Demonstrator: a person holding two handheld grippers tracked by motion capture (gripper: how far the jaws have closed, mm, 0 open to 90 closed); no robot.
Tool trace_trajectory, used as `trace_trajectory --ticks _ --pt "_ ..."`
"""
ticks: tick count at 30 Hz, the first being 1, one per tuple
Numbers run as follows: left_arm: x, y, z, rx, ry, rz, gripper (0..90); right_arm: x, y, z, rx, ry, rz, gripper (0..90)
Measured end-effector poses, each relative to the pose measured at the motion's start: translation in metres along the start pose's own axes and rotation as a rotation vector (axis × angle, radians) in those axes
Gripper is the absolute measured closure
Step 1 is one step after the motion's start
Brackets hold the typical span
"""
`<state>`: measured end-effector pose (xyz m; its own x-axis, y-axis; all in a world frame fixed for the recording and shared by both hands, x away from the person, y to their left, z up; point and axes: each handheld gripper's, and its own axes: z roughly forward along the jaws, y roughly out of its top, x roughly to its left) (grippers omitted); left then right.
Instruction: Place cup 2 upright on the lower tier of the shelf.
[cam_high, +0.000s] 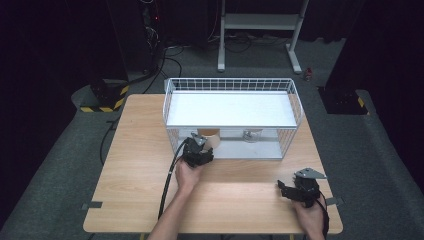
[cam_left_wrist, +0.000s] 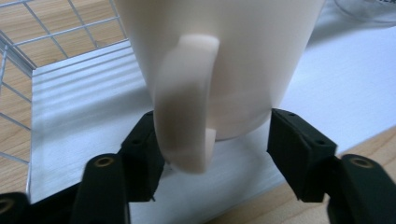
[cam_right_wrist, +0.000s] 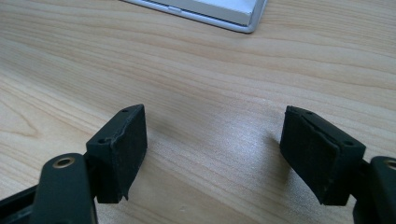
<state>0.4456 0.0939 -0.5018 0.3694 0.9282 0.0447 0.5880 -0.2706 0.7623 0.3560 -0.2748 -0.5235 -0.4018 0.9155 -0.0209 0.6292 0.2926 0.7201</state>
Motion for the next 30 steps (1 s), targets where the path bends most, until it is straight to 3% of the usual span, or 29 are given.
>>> trace_trajectory --ticks 3,6,7,11,22,24,28,30 --pt "0.0 0.0 0.002 0.0 0.0 -0.009 44.2 0.0 0.0 0.0 0.0 0.0 0.0 23.1" --pt "0.001 0.003 0.004 0.015 0.026 0.018 47.3 0.0 0.0 0.0 0.0 0.0 0.0 23.1" --pt "0.001 0.004 0.005 0.017 0.007 0.011 48.7 0.0 0.0 0.0 0.0 0.0 0.0 23.0" --pt "0.002 0.008 0.008 0.019 0.031 0.022 53.2 0.0 0.0 0.0 0.0 0.0 0.0 23.1" --pt "0.003 0.008 0.014 0.032 0.007 -0.017 62.3 0.0 0.0 0.0 0.0 0.0 0.0 23.1" --pt "0.003 0.008 0.013 0.035 0.001 -0.013 60.5 0.0 0.0 0.0 0.0 0.0 0.001 23.1" --pt "0.002 0.008 0.01 0.039 0.002 -0.002 42.8 0.0 0.0 0.0 0.0 0.0 0.0 23.0" --pt "0.0 0.007 0.007 0.034 -0.007 -0.019 37.9 0.0 0.0 0.0 0.0 0.0 0.0 23.1"
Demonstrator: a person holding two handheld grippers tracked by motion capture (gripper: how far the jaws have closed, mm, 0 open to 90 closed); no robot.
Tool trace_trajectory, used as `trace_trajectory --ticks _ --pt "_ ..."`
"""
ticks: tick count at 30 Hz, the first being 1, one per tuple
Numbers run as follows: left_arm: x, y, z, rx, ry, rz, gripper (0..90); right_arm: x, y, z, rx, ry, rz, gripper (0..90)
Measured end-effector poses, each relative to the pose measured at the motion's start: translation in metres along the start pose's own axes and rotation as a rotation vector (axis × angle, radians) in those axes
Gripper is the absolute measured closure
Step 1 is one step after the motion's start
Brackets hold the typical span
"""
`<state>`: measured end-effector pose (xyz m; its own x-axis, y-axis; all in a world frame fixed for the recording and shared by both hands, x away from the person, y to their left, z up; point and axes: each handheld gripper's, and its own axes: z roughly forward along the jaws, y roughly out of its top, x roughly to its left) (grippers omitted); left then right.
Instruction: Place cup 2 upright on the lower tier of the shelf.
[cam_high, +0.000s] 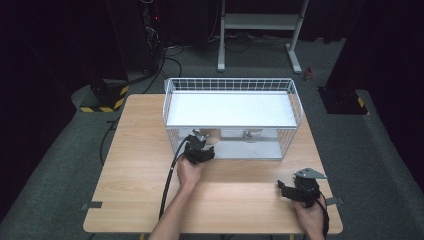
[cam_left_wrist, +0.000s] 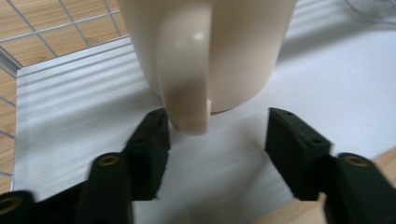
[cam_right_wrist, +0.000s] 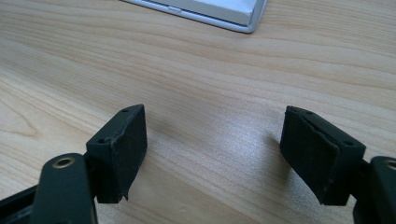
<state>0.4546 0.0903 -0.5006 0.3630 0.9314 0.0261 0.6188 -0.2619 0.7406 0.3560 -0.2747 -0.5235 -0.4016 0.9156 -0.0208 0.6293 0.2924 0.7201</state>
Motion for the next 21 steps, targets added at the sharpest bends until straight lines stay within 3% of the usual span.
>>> trace_trajectory --ticks 1,2,4,7,9,21 --pt "-0.001 0.0 -0.002 -0.006 -0.017 -0.007 36.2 0.0 0.0 0.0 0.0 0.0 0.0 23.1" --pt "0.001 0.0 -0.005 -0.015 -0.002 0.016 35.3 0.0 0.0 0.0 0.0 0.0 0.001 23.0" --pt "0.001 -0.001 -0.007 -0.019 -0.025 -0.005 33.0 0.0 0.0 0.0 0.0 0.0 0.0 23.0" --pt "0.003 -0.002 -0.013 -0.033 -0.02 0.011 31.5 0.0 0.0 0.0 0.0 0.0 0.0 23.0" --pt "0.003 -0.002 -0.016 -0.034 -0.047 -0.004 30.7 0.0 0.0 0.0 0.0 0.0 0.0 23.0" --pt "0.004 -0.006 -0.032 -0.066 -0.048 0.023 29.3 0.0 0.0 0.0 0.0 0.0 0.0 23.0"
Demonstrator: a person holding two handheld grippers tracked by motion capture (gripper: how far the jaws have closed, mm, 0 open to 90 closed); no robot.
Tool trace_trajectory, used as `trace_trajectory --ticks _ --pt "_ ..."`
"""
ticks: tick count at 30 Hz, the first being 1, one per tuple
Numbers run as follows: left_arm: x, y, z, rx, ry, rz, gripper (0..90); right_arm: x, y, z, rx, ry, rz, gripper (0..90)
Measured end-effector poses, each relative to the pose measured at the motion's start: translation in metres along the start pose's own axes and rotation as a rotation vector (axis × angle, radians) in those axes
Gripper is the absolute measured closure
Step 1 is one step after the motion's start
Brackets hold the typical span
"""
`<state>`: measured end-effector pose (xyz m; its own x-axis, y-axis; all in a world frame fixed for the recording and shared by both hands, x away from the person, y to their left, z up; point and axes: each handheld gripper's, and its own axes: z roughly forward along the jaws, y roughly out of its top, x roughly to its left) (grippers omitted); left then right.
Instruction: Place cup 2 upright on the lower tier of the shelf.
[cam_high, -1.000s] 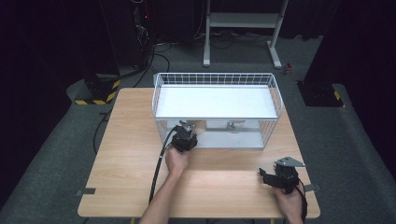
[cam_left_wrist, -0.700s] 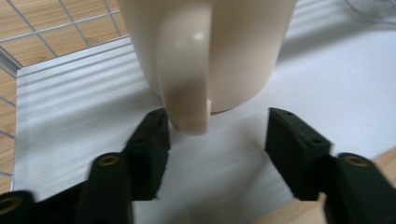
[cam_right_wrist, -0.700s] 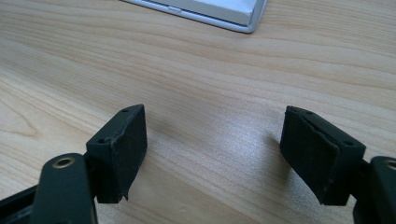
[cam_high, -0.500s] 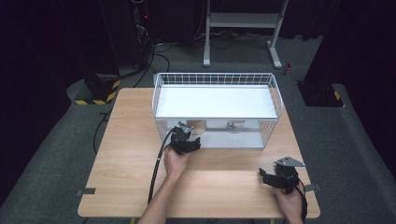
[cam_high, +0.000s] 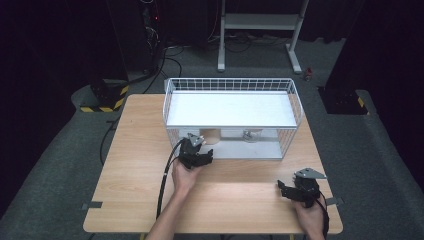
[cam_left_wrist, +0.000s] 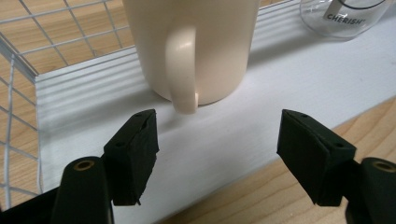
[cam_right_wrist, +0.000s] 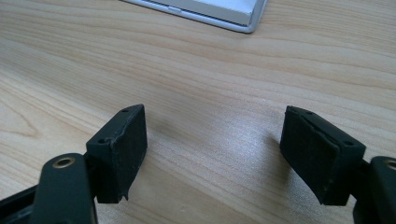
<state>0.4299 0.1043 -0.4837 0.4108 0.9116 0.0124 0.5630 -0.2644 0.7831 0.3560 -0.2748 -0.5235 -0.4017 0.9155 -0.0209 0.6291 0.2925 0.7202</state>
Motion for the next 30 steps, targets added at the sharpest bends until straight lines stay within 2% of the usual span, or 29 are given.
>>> trace_trajectory --ticks 6,15,25,30 --pt "0.002 0.0 -0.007 -0.018 -0.019 -0.018 29.2 0.0 0.0 0.0 0.0 0.0 0.0 23.1" --pt "0.002 0.0 -0.017 -0.047 -0.031 -0.024 28.1 0.0 0.0 0.0 0.0 0.0 0.0 23.0" --pt "0.004 -0.003 -0.025 -0.044 -0.042 -0.009 28.0 0.0 0.0 0.0 0.0 0.0 0.0 23.0" --pt "0.006 -0.005 -0.029 -0.054 -0.049 -0.019 27.8 0.0 0.0 0.0 0.0 0.0 0.0 23.0"
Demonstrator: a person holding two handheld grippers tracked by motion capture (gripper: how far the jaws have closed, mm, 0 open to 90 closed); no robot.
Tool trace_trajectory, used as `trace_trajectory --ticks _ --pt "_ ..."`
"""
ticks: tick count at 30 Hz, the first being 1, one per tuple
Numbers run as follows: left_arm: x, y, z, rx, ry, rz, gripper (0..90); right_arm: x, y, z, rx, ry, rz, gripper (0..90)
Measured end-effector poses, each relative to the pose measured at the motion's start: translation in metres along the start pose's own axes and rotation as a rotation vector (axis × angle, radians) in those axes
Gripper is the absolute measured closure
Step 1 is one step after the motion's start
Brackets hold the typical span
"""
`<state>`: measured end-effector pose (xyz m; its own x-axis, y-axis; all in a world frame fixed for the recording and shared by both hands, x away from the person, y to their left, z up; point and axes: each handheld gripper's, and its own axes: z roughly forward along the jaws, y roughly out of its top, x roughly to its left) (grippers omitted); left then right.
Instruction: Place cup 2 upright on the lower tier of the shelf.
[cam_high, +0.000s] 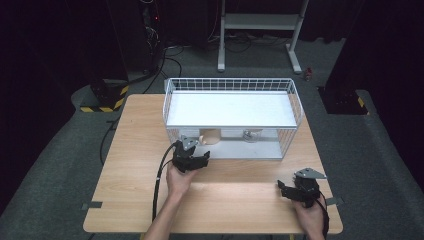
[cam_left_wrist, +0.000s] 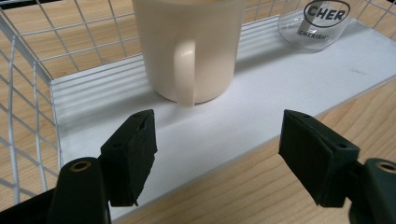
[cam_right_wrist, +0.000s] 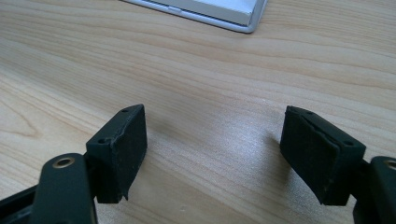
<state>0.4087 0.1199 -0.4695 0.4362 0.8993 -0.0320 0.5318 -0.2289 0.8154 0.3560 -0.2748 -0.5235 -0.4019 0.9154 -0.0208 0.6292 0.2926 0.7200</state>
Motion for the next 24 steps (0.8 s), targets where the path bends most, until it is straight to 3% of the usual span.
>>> trace_trajectory --ticks 24 --pt "0.003 -0.008 -0.015 -0.007 -0.014 0.0 27.3 0.0 0.0 0.0 0.0 0.0 0.0 23.0"
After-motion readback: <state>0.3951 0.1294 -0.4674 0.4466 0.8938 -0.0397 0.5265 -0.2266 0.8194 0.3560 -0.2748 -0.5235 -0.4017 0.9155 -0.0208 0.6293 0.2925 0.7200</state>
